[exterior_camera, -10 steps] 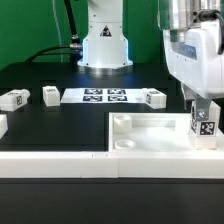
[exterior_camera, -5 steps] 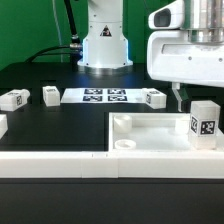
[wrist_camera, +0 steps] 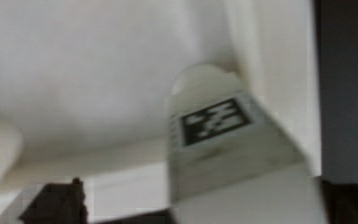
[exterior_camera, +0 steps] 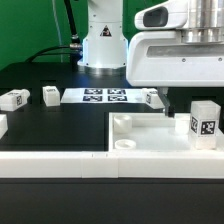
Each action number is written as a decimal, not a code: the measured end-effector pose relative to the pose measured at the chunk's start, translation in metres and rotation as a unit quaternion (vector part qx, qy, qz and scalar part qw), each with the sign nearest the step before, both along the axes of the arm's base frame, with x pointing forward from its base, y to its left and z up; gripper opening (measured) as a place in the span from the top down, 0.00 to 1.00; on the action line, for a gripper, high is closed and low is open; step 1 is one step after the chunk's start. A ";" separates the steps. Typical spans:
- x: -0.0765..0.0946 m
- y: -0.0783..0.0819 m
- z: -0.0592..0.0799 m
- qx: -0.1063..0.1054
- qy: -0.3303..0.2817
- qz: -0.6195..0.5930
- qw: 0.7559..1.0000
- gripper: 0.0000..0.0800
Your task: Assemble square table
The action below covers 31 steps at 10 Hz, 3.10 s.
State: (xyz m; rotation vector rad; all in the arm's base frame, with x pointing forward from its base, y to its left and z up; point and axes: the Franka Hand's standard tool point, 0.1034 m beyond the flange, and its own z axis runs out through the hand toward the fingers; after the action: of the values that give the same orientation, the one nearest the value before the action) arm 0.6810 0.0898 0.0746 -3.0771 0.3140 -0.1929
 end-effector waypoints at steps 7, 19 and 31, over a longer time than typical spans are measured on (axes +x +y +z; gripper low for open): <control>0.000 0.002 -0.001 0.024 0.007 -0.187 0.982 0.64; -0.008 0.004 -0.003 0.106 0.054 -0.772 0.624 0.64; -0.007 0.008 0.007 0.105 0.042 -0.697 0.708 0.20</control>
Offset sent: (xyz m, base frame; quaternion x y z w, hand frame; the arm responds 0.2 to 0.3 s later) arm 0.0000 0.0000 0.0000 0.0000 0.0000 0.1296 0.9916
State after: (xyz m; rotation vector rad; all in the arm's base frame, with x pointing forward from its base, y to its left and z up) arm 0.6736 0.0982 0.0813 -1.9019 2.3171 -0.0200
